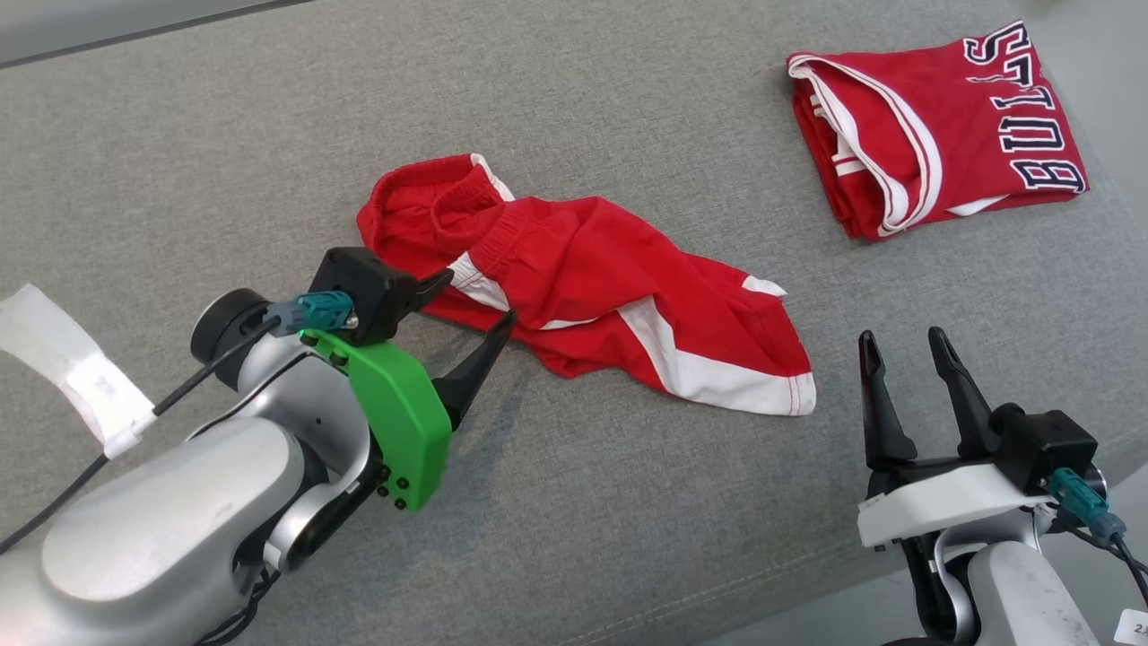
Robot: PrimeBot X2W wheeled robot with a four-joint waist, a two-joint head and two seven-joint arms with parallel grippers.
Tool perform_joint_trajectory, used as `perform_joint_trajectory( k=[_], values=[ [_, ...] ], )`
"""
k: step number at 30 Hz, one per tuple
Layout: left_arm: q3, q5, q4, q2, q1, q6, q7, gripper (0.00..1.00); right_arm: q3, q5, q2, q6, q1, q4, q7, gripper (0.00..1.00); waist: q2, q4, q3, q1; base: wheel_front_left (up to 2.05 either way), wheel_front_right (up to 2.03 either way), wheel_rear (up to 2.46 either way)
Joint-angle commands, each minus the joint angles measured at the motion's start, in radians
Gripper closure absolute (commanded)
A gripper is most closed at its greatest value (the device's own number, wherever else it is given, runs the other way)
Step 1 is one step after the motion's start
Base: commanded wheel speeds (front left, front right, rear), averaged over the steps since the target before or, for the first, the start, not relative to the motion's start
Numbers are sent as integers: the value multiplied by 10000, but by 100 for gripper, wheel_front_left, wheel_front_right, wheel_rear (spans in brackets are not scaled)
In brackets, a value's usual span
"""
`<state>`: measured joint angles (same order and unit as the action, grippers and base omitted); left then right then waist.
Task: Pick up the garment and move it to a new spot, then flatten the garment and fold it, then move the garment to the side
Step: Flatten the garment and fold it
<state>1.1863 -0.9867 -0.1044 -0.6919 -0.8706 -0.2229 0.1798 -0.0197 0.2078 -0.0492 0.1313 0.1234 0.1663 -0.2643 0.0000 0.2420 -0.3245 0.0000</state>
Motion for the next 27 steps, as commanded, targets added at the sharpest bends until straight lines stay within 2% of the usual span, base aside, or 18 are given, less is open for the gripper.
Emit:
perform_joint_trajectory(
  k=[1, 11, 16, 17, 18, 19, 21, 25, 27],
  values=[
    [47, 37, 103, -50, -131, 175, 94, 0, 18, -120, -28, -13, 4, -5, 3, 0, 0, -126, 71, 0, 0, 0, 0],
    [130, 317, 1491, 353, -855, 846, 108, 0, -109, -33, -25, -13, 29, 27, 3, 0, 0, -7, -106, 0, 0, 0, 0],
    [312, 378, 2587, 634, -1109, 1416, 257, 8, -142, 16, -26, -13, 30, 50, 3, 0, 0, 121, -147, 0, 0, 0, 0],
    [341, 383, 2762, 675, -1126, 1522, 284, 15, -141, 18, -26, -13, 16, 54, 3, 0, 0, 140, -145, 0, 0, 0, 0],
    [364, 376, 2910, 723, -1145, 1621, 297, 25, -133, 13, -26, -13, -4, 56, 3, 0, 0, 155, -142, 0, 0, 0, 0],
    [380, 351, 3035, 761, -1151, 1703, 318, 44, -129, 11, -26, -13, -25, 60, 3, 0, 0, 170, -139, 0, 0, 0, 0],
    [409, 239, 3245, 841, -1114, 1848, 355, 100, -121, 20, -26, -13, -54, 65, 3, 0, 0, 188, -126, 0, 0, 0, 0],
    [340, -244, 2933, 819, -798, 1910, 662, 100, -15, 21, -26, -13, -198, 45, 3, 0, 0, 112, -37, 0, 0, 0, 0],
    [92, -1088, 2268, 710, -485, 1889, 912, 100, 89, 6, -25, -13, -271, 13, 3, 0, 0, -13, 31, 0, 0, 0, 0]
  ],
)
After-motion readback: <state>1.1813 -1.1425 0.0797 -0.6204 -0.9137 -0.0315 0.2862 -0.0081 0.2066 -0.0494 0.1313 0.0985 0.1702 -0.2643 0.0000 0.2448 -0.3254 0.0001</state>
